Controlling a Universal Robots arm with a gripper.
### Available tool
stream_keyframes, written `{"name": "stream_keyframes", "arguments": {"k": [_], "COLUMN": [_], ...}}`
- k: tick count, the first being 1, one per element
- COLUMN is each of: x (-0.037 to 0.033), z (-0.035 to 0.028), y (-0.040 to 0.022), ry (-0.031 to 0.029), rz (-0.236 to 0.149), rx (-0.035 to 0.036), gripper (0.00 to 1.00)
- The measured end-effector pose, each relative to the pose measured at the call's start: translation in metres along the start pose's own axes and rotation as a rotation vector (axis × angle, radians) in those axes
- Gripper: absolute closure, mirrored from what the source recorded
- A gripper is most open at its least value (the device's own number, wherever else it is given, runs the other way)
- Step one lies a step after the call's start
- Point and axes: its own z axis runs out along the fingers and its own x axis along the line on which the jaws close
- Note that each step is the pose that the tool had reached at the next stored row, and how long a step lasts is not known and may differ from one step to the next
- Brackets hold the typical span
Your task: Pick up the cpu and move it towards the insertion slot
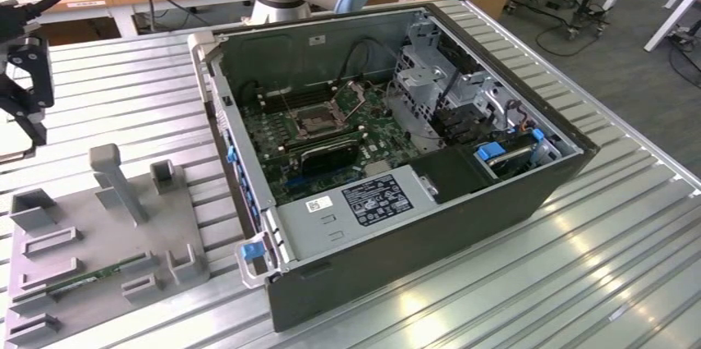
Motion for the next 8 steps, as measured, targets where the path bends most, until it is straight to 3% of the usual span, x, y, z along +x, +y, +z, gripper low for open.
{"name": "stream_keyframes", "arguments": {"k": [8], "x": [-0.0081], "z": [0.0], "y": [0.0], "ry": [0.0], "rz": [0.0], "rx": [0.0], "gripper": [0.45]}}
